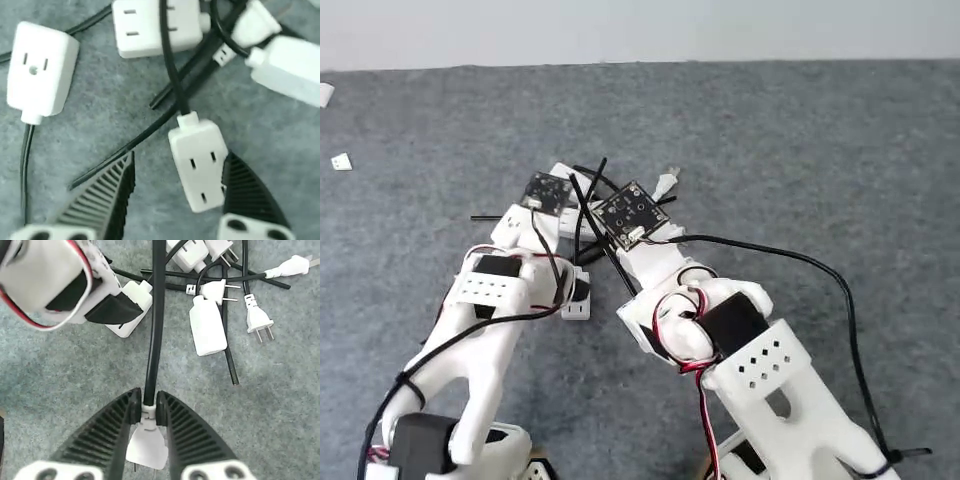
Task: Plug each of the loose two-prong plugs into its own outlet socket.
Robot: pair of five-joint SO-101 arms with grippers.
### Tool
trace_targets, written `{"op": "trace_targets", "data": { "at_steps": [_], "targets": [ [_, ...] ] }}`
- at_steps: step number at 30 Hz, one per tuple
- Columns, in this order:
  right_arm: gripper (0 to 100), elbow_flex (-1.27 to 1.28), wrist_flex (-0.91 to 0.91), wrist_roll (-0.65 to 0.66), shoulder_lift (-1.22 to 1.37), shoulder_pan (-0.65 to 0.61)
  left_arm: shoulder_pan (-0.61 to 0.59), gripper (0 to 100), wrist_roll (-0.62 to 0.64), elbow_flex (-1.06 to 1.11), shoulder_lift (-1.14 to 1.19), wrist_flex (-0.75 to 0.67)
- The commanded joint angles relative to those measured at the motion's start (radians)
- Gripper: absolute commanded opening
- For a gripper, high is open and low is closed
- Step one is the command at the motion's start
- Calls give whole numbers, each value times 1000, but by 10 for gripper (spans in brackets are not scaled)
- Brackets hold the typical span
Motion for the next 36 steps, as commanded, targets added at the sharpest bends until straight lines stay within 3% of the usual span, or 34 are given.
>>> {"op": "trace_targets", "data": {
  "at_steps": [1, 9, 26, 29, 36],
  "targets": [
    [10, -9, 10, 12, -28, 15, 18, 261, -103, 38, -87, 2],
    [10, -3, 10, 12, -27, 13, 118, 261, -252, 217, -307, 2],
    [10, 8, -21, 14, 45, -39, 198, 261, -288, 277, -379, 8],
    [10, 8, -50, 5, 45, -15, 155, 261, -252, 271, -381, 5],
    [10, 48, -252, -118, 56, 8, -68, 261, -103, 283, -531, 0]
  ]
}}
